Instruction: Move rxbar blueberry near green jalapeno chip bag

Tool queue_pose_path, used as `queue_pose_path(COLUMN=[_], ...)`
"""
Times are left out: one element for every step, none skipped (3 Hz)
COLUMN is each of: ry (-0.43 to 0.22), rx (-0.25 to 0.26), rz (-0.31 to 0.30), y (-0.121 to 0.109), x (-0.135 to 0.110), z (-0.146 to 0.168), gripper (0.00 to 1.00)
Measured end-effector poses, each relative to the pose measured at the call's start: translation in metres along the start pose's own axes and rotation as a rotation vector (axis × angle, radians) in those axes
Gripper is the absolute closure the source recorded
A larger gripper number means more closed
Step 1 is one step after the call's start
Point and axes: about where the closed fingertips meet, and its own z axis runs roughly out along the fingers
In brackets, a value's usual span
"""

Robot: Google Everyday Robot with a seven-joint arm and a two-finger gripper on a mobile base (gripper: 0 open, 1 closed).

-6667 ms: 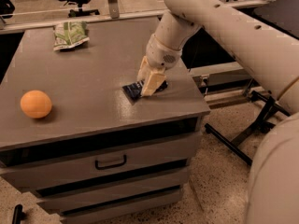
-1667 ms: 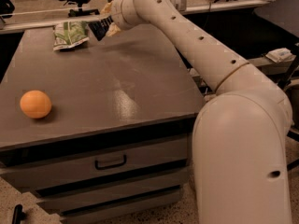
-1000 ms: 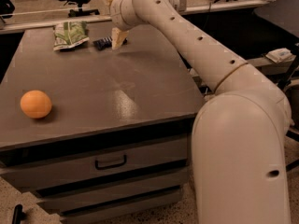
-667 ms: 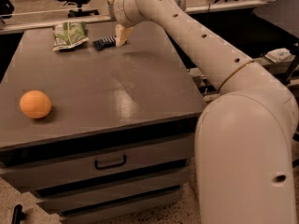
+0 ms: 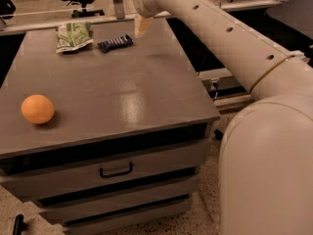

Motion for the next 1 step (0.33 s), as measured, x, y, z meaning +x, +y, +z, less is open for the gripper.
queue_pose_path(ry=[0.0], rx=[0.0], rz=[0.0], y=[0.0001], x=[-0.0001], z=[0.0001], gripper=[0.0])
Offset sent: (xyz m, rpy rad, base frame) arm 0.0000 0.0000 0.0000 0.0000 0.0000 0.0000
